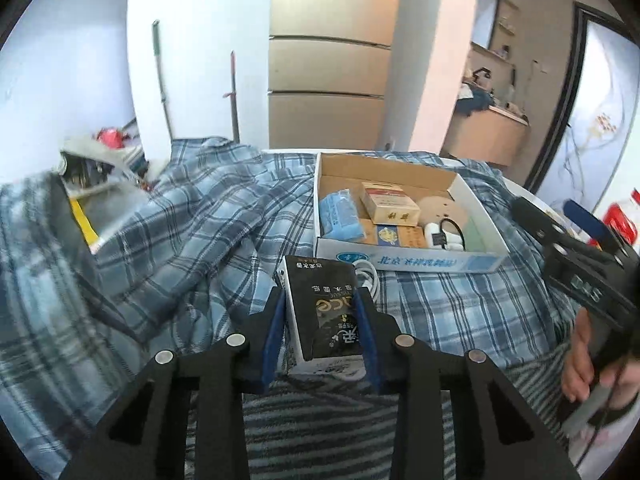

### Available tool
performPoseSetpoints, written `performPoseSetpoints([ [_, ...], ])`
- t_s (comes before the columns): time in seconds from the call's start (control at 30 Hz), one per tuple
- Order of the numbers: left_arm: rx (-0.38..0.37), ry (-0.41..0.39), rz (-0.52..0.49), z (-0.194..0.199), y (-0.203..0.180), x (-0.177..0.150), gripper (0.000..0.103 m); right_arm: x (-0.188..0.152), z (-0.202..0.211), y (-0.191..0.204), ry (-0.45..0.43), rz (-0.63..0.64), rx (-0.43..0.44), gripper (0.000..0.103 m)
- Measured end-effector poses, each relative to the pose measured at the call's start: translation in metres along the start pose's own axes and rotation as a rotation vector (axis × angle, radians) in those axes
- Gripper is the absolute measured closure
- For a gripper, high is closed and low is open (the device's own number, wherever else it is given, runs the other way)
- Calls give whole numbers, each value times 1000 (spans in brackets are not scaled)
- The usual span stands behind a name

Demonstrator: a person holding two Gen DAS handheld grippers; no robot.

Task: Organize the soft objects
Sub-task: 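Lift the tissue pack with the left tool while the right tool grasps the white USB cable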

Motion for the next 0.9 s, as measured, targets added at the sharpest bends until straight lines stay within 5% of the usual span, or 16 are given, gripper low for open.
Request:
performPoseSetpoints([
  [0.4,-35,154,-105,13,5,-46,63,-1,-1,5,1,27,-1,1],
  [0.53,-16,155,-119,5,3,-54,45,-2,-1,5,3,28,2,1],
  [0.9,46,123,-130,-9,3,-64,45,0,2,6,-6,26,8,1],
])
Point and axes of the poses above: each gripper's, at about its wrist camera, not at the fingertips, and z roughly against the way its jaws point, y to its left, x to its top, the point moved 6 cm from there along -z, roughly the way its jaws point, and after that the axes turned 4 degrees about z, right-handed, at the moved point
